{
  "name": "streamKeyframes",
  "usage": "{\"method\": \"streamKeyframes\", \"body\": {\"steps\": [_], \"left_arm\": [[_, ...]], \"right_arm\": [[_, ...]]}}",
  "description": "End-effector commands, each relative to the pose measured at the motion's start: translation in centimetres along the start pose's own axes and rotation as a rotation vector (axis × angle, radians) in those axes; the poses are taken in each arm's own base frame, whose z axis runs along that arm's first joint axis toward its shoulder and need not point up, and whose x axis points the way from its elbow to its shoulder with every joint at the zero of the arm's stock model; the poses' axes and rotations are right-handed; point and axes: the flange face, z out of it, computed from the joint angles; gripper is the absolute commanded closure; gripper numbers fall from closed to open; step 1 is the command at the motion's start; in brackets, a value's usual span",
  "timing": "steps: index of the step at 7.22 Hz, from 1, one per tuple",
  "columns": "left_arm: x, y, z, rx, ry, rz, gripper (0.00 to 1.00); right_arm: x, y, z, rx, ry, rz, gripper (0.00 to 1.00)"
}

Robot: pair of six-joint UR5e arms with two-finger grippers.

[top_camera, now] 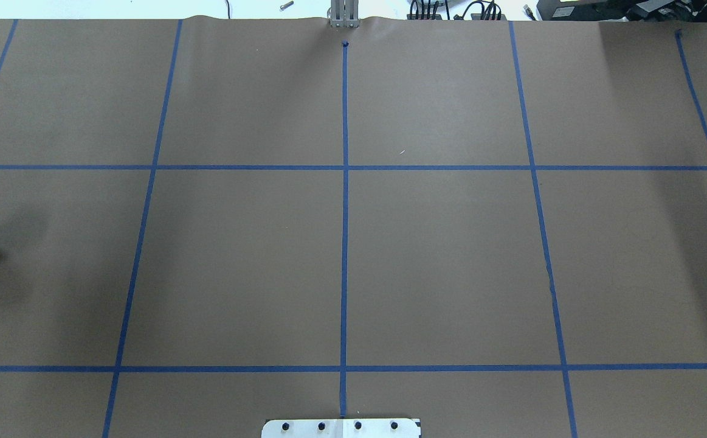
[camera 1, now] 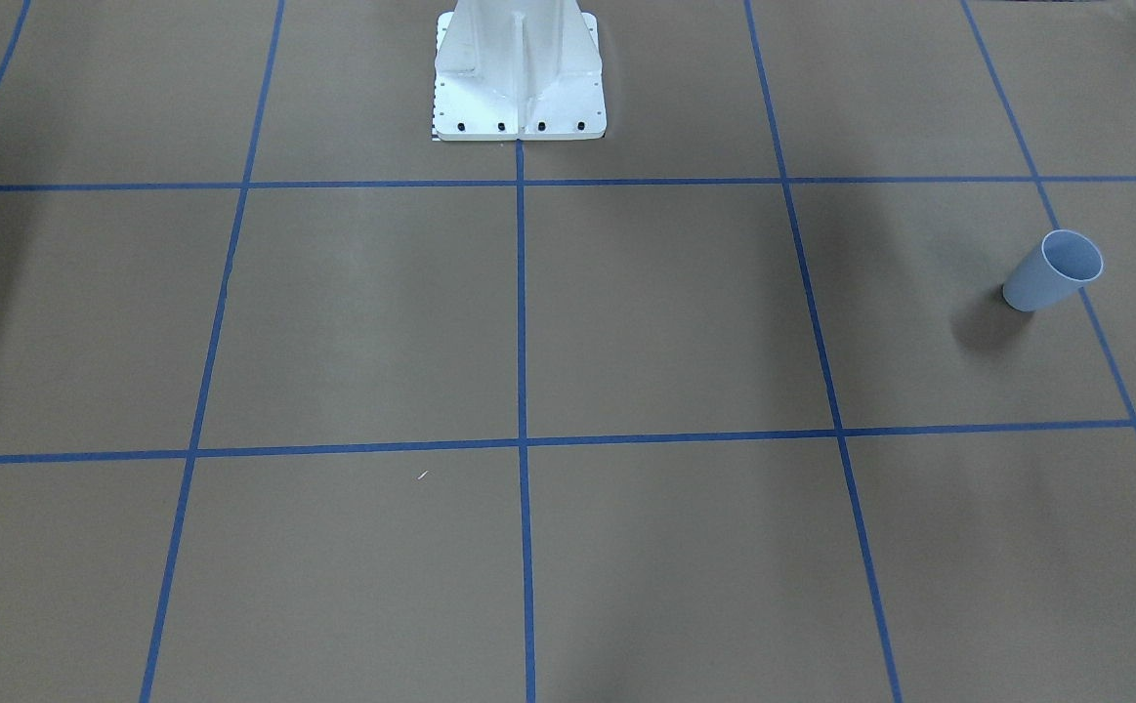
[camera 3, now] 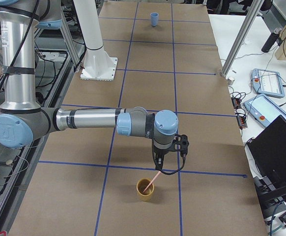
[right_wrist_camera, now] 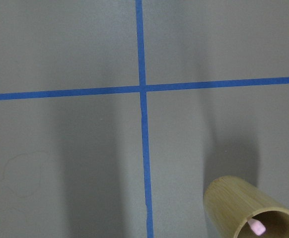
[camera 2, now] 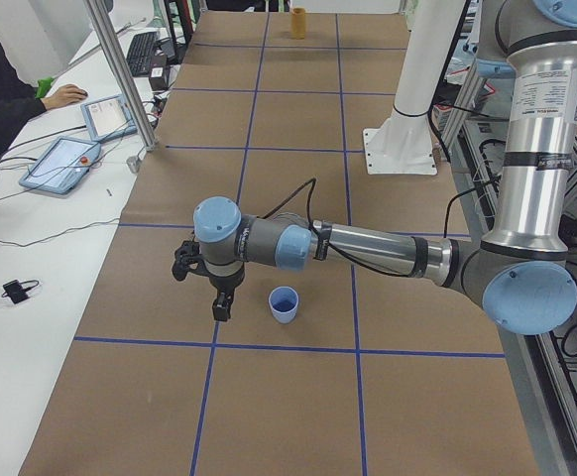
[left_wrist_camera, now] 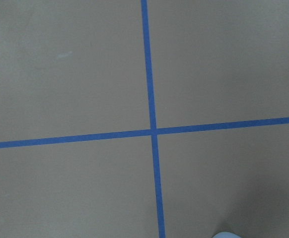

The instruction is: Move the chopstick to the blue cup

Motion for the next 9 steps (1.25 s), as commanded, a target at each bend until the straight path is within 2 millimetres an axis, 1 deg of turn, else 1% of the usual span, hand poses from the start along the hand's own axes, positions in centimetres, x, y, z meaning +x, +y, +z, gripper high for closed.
{"method": "streamKeyframes", "body": {"steps": [1,2,3,4,5,6,8,9], "left_arm": [[1.7,0.7,0.8,-0.023,0.04,0.003,0.01],[0.4,3.5,2.3,-0.045,0.038,-0.004,0.01],[-2.2,8.3,4.4,-0.04,0.037,0.003,0.01],[-3.2,10.9,5.2,-0.002,0.042,-0.02,0.01],[-2.7,11.1,6.0,-0.007,0.048,-0.062,0.01],[-2.5,11.1,7.0,-0.022,0.046,-0.056,0.01],[-1.6,10.1,7.8,-0.035,0.048,-0.056,0.01],[-0.7,9.6,8.6,-0.051,0.053,-0.036,0.01]], "right_arm": [[-0.1,0.1,-0.1,0.002,-0.002,-0.001,0.0],[-0.2,0.0,-0.1,0.003,-0.002,-0.004,0.0],[-0.2,0.0,-0.1,0.002,-0.002,-0.003,0.0],[-0.2,0.0,-0.1,0.001,-0.003,-0.002,0.0],[-0.2,0.0,-0.1,0.001,-0.003,0.0,0.0],[-0.2,0.0,-0.1,0.001,-0.002,0.0,0.0],[-0.4,-0.2,-0.3,0.003,-0.003,-0.003,0.0],[-0.4,-0.3,-0.3,0.004,-0.002,-0.004,0.0]]}}
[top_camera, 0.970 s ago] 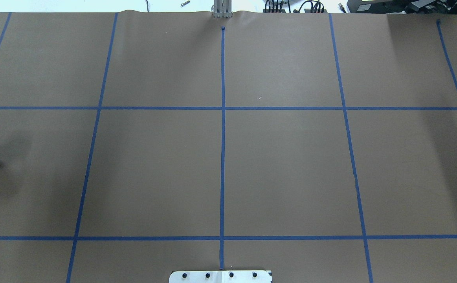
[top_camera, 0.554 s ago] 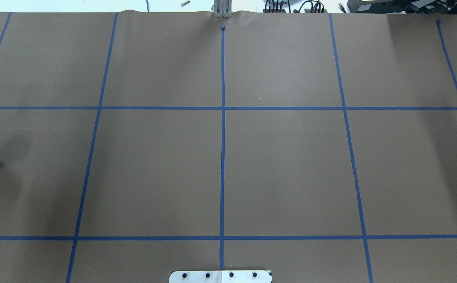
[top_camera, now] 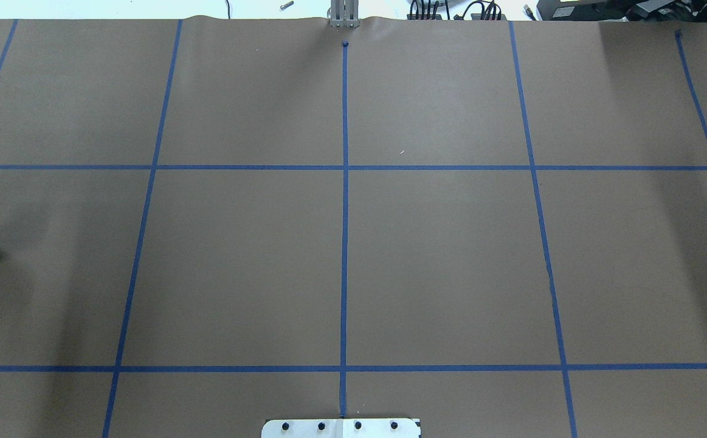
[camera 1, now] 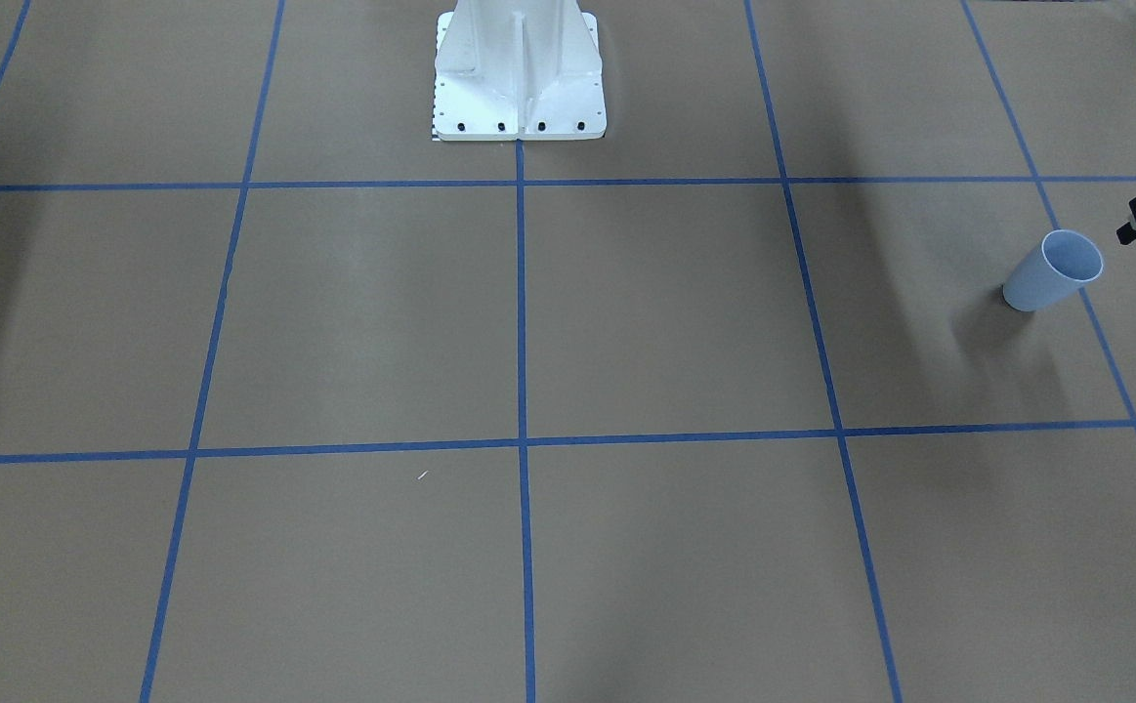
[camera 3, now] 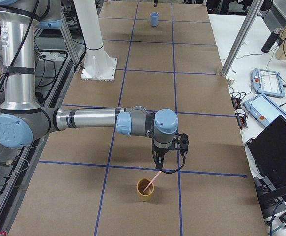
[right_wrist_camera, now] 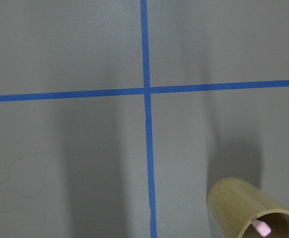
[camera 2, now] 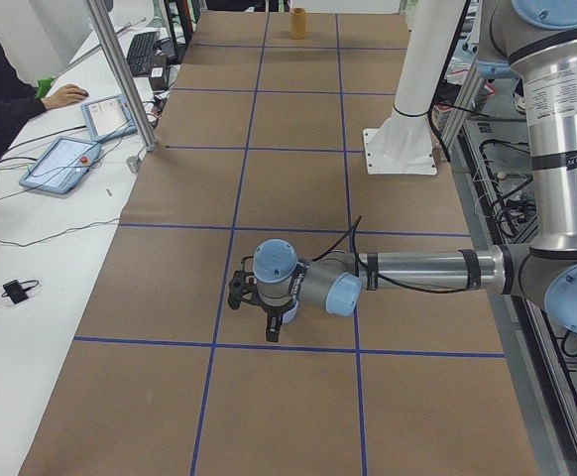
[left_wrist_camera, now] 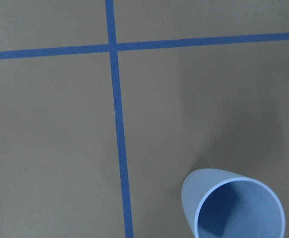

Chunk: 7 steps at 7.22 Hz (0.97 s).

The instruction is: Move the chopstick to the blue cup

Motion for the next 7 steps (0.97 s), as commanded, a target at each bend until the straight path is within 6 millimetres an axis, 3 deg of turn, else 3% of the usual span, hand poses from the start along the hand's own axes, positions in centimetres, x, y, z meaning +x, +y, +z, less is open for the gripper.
{"method": "streamKeyframes", "body": {"steps": [1,3,7], "left_arm": [[1.1,-1.6,2.0,-0.031,0.007,0.02,0.01],[1.3,-3.0,3.4,-0.05,0.008,0.031,0.01],[2.2,-2.6,5.1,-0.091,0.013,0.049,0.02]], "right_arm": [[-0.1,-0.1,-0.1,0.001,0.001,-0.001,0.0],[-0.1,-0.2,-0.1,0.003,0.001,-0.003,0.0],[-0.1,-0.2,-0.1,0.003,0.001,-0.001,0.0]]}}
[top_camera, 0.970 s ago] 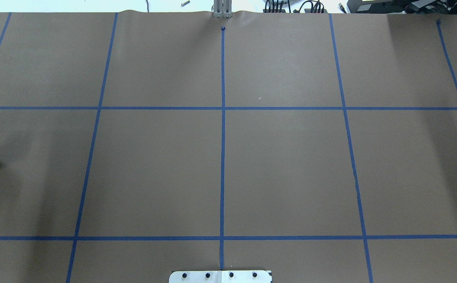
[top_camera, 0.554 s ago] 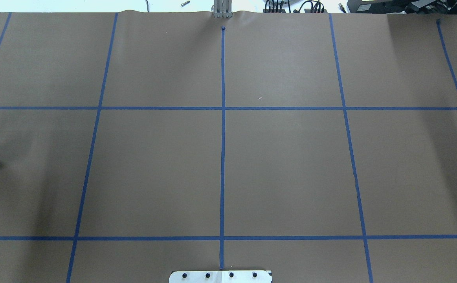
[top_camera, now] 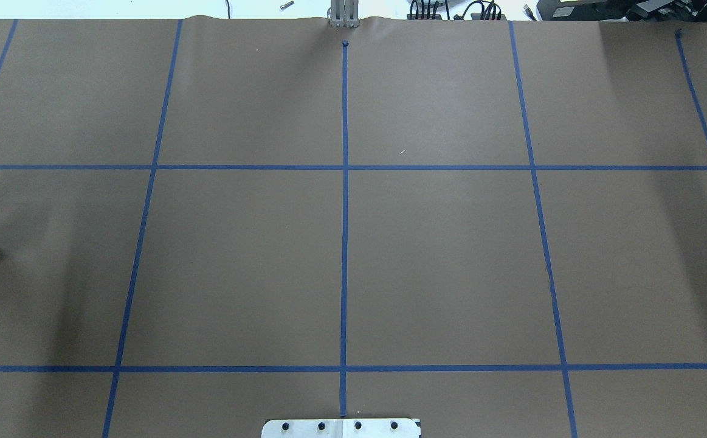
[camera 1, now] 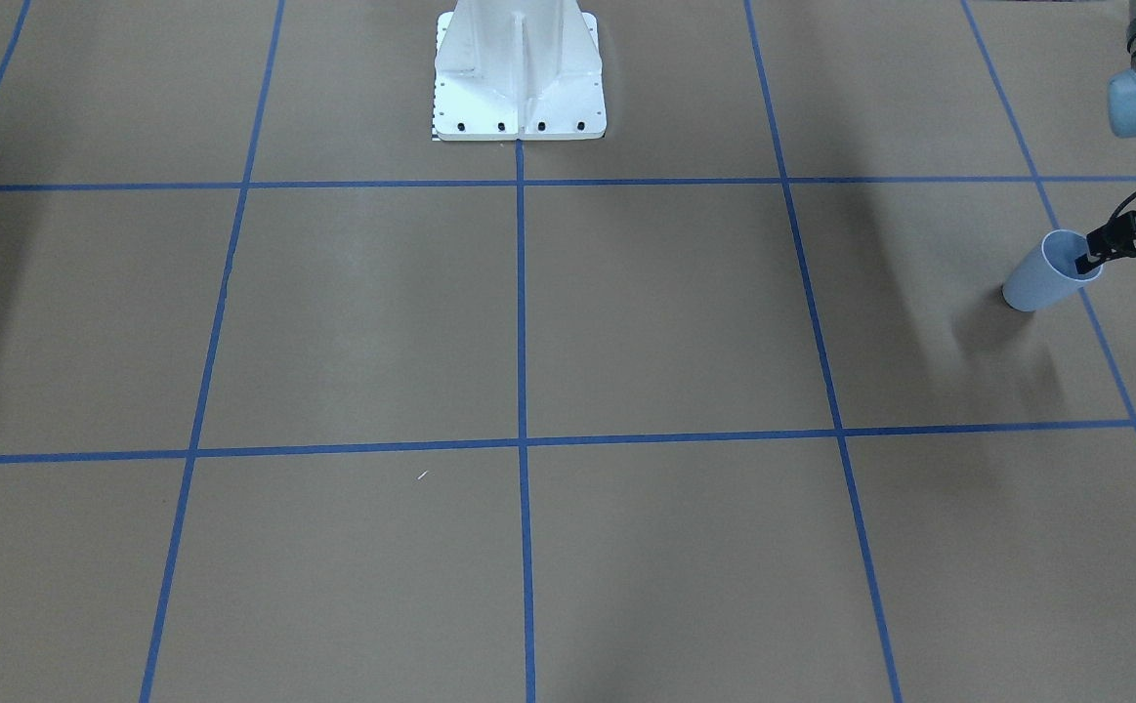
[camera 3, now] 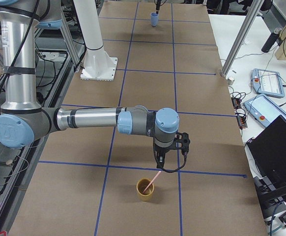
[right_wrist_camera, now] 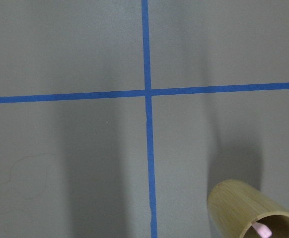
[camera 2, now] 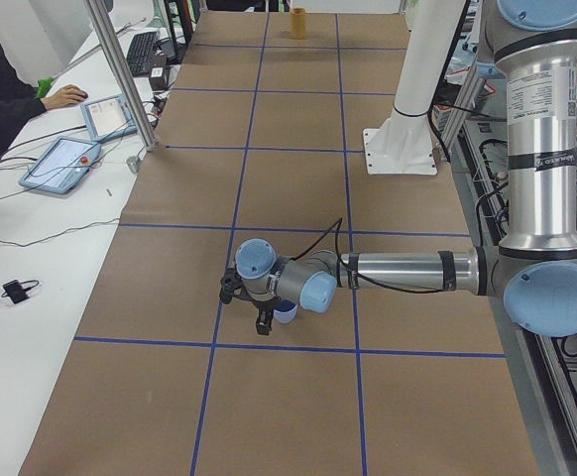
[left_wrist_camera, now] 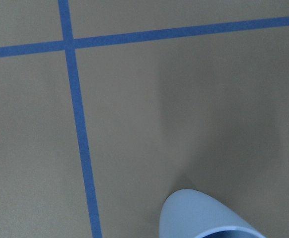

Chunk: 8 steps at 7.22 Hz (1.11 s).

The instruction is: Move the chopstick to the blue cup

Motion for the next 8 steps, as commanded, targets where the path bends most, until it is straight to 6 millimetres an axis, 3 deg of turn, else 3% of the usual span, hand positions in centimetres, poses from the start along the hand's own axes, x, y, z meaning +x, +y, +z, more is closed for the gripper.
{"method": "streamKeyframes", "body": {"steps": [1,2,3,4,5,7,8], "left_arm": [[-0.1,0.4,1.7,-0.037,-0.001,-0.001,0.02],[0.0,0.4,2.0,-0.044,0.0,0.001,0.31],[0.0,0.4,2.0,-0.046,-0.001,-0.004,0.78],[0.1,0.4,2.0,-0.046,0.0,-0.006,1.0],[0.6,0.2,1.6,-0.037,0.004,-0.034,1.0],[3.7,-1.8,0.0,-0.035,0.092,-0.055,1.0],[5.9,-5.3,-1.5,-0.04,0.088,-0.073,1.0]], "right_arm": [[-0.1,0.0,0.1,-0.003,-0.001,-0.001,0.0],[-0.1,0.0,0.1,-0.002,-0.001,-0.003,0.0],[-0.2,-0.1,0.1,-0.002,-0.001,-0.003,0.0],[-0.2,-0.1,0.1,-0.001,-0.001,-0.004,0.0],[-0.2,-0.1,0.1,-0.002,-0.001,-0.003,0.0],[-0.3,-0.1,0.0,0.0,-0.002,-0.006,0.0],[-0.6,-0.2,-0.1,0.001,-0.002,-0.014,0.0]]}}
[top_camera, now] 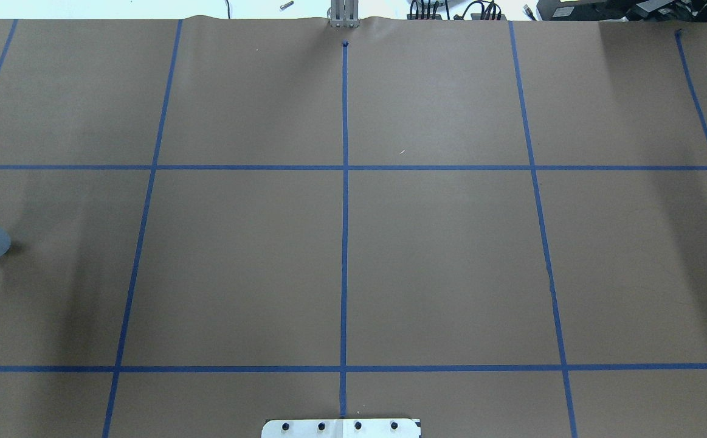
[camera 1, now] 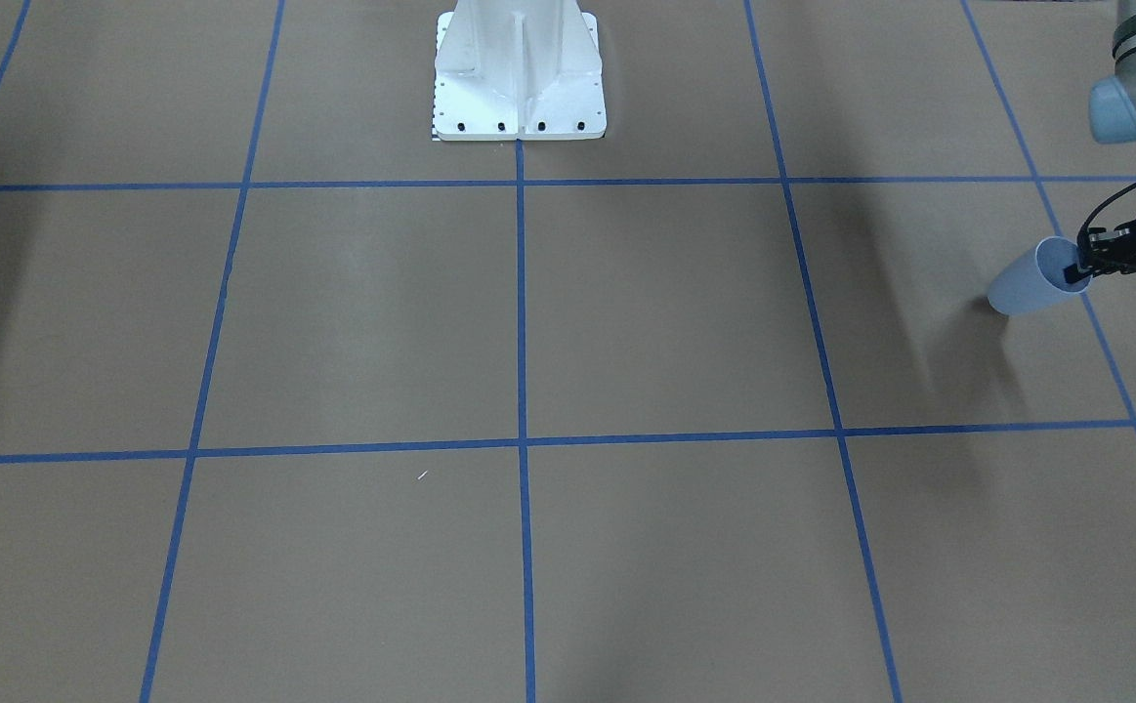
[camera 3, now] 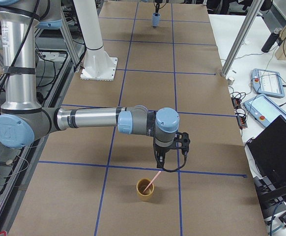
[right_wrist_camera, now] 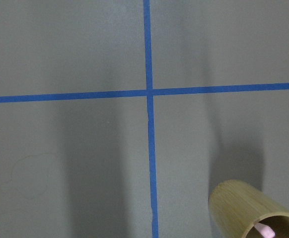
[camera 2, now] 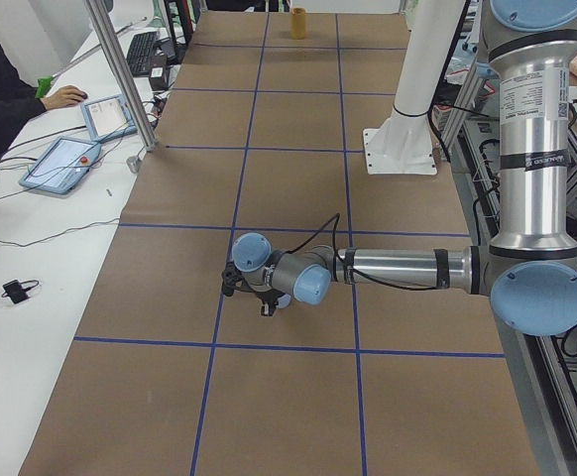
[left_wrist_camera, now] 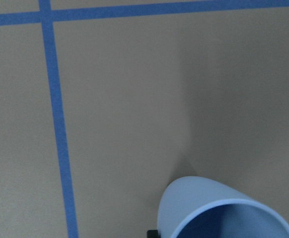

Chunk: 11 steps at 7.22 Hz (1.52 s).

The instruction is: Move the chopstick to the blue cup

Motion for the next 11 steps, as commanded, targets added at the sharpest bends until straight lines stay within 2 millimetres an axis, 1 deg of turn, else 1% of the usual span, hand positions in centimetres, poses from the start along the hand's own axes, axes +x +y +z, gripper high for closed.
{"method": "streamKeyframes", "body": {"steps": [1,2,3,4,5,6,7,8,9,10,11], "left_arm": [[7.5,-7.6,-3.9,-0.002,0.011,-0.041,1.0],[13.9,-12.6,-7.2,0.015,0.015,-0.112,1.0],[19.8,-15.9,-10.1,0.05,0.013,-0.185,1.0],[26.8,-17.0,-9.1,0.033,0.033,-0.222,1.0],[34.8,-17.1,-7.4,0.003,0.054,-0.282,1.0],[42.0,-16.7,-6.2,0.003,0.058,-0.319,1.0],[48.6,-15.6,-3.5,0.004,0.04,-0.355,1.0],[54.3,-16.4,-1.9,0.019,0.017,-0.396,1.0],[57.4,-16.4,-0.4,0.034,-0.002,-0.411,1.0],[58.5,-16.1,2.1,0.064,-0.014,-0.391,1.0],[59.2,-16.7,4.5,0.087,0.005,-0.411,1.0]], "right_arm": [[-0.9,-0.2,-0.4,0.009,-0.02,-0.017,0.0],[-1.7,-0.4,-1.0,0.018,-0.036,-0.027,0.0],[-1.9,-0.5,-0.9,0.017,-0.036,-0.034,0.0],[-2.0,-0.6,-0.7,0.014,-0.024,-0.042,0.0],[-1.6,-0.5,-0.3,0.008,-0.018,-0.042,0.0],[-1.6,-0.5,-0.3,0.006,-0.021,-0.034,0.0],[-1.4,-0.5,0.0,0.002,-0.024,-0.023,0.0],[-1.7,-0.4,-0.2,0.007,-0.028,-0.03,0.0],[-1.5,-0.1,0.0,0.002,-0.036,-0.023,0.0],[-1.7,-0.1,-0.1,0.002,-0.047,-0.024,0.0],[-1.9,-0.1,-0.1,0.003,-0.066,-0.025,0.0]]}}
